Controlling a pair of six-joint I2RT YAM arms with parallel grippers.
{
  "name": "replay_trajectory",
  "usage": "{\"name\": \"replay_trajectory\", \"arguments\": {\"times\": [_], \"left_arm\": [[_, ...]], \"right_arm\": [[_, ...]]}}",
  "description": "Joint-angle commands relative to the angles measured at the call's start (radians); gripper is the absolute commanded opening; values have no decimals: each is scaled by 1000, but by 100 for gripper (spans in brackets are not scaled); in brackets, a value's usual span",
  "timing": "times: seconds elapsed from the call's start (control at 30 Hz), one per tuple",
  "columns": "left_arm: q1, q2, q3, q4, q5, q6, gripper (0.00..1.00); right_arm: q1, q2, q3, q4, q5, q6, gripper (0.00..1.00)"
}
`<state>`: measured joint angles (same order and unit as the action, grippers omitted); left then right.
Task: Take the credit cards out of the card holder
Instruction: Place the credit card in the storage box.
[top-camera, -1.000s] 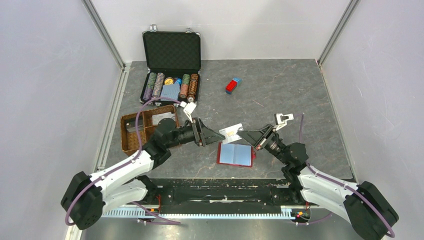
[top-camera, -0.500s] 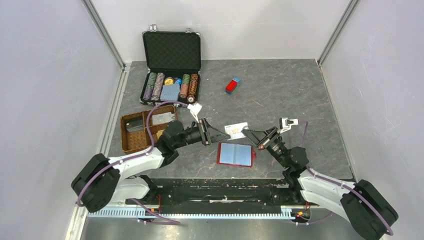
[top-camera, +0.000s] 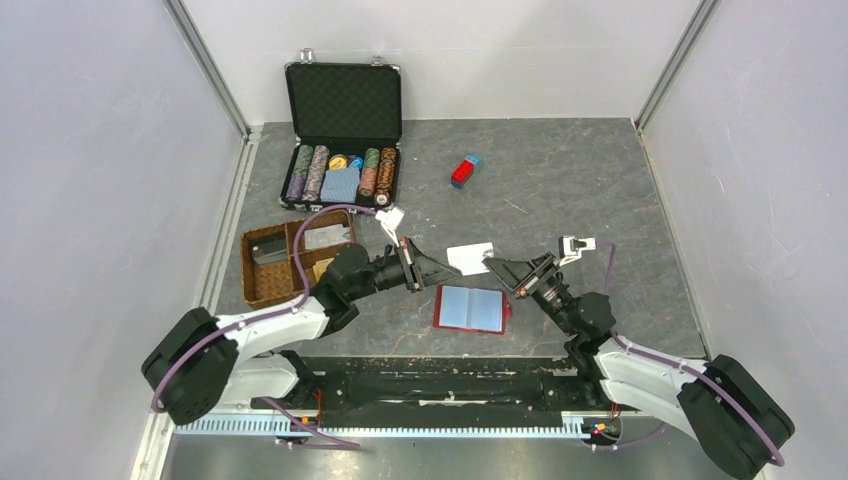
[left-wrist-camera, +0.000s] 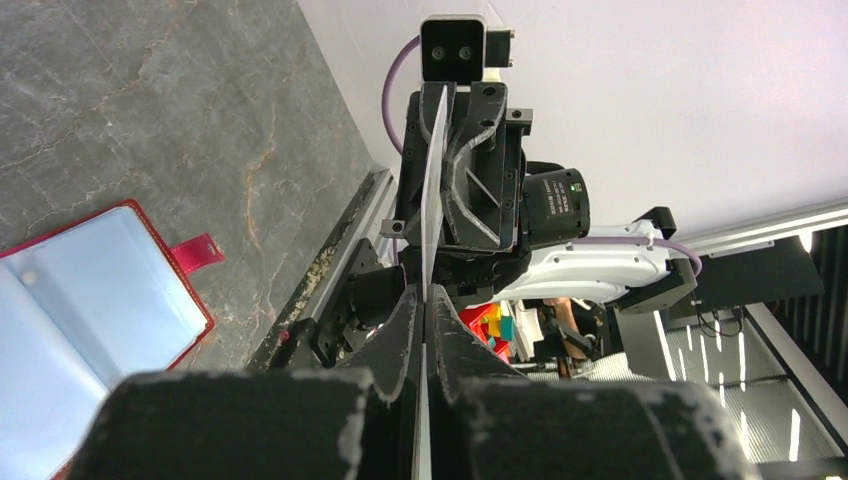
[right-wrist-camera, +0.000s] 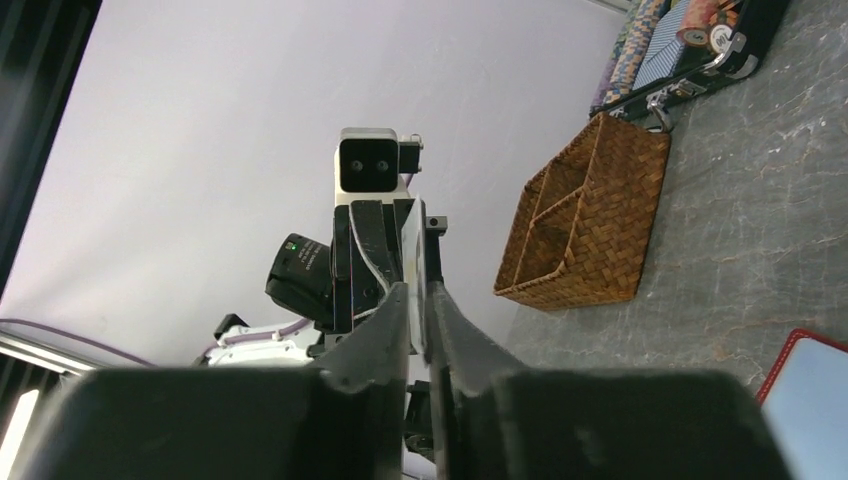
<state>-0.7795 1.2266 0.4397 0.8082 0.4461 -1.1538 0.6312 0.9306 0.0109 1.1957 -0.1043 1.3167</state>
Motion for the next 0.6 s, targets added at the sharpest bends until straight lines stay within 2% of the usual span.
{"name": "replay_trajectory", "arguments": {"times": [0.0,0.13,0.23,0.37,0.43,0.5,0.57], "left_arm": [[11,-109,17,-142,-92,103,2],[63,-196,32,-288,-95,144,2],[136,-246,82,-471,-34,217,2],[288,-318,121,-658,43,289,2],[362,-344,167,-788,60,345,2],[413,-352,229,-940,47,429,2],[465,-339,297,-1078,28,501,2]], "right_arm": [[-4,-25,-86,21,0,-40,20],[-4,-83,-45,-85,-25,-134,44],[-4,-135,24,-223,-53,-247,59],[-4,-187,113,-425,-91,-390,78],[-3,-204,143,-505,-101,-440,91],[-5,-219,159,-556,-104,-476,98],[-4,-234,162,-587,-103,-500,98]]}}
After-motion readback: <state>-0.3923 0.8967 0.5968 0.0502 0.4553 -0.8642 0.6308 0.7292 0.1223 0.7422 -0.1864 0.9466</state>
